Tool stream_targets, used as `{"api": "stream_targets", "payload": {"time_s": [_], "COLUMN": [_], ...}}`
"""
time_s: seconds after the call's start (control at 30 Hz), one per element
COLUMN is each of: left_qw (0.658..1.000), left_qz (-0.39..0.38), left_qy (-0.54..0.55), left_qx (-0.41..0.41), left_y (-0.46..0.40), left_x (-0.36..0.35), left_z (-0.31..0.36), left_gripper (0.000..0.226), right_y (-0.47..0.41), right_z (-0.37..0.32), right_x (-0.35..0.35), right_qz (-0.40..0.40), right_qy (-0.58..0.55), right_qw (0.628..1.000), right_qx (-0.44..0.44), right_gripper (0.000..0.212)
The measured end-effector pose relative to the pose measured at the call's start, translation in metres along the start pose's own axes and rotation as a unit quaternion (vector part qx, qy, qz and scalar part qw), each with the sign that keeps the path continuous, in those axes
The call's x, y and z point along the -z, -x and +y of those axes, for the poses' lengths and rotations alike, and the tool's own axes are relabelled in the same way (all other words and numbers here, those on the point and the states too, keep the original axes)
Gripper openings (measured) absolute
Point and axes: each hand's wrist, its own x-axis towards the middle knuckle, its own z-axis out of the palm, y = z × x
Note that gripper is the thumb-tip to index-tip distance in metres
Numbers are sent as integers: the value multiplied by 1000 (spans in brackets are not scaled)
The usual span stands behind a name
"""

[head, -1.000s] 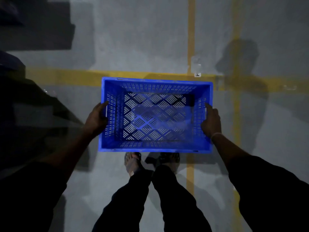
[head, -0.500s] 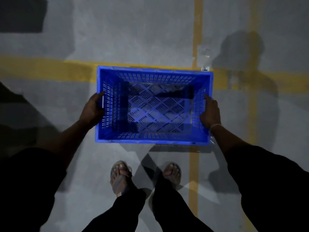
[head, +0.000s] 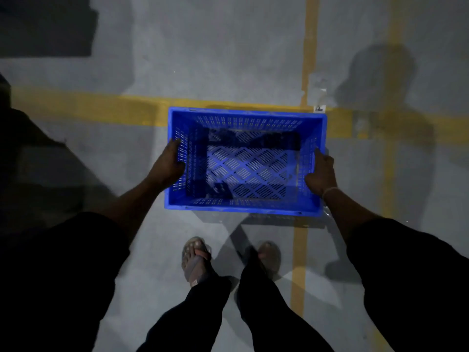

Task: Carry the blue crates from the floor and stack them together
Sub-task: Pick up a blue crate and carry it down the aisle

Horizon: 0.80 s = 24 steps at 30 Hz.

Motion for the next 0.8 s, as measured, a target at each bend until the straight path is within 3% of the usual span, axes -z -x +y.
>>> {"api": "stream_targets", "payload": {"time_s": [0.33,0.53,0.8], "left_qw": [998,994,975], "left_qz": [-17,-45,-58], "left_qy": [-35,-31,-28], "left_qx": [-57,-99,-212], "left_y": [115,239,353], "left_x": [68,136,189], "left_z": [141,257,341], "left_gripper": [71,67,68], "right_y": [143,276,420], "right_z": [-72,-108,-108], "right_x": [105,210,299], "right_qz": [-24,18,119], "right_qy": [-36,-70,-152], "right_qw": [997,995,979], "right_qx": [58,65,70], "right_gripper": [92,93,91]}}
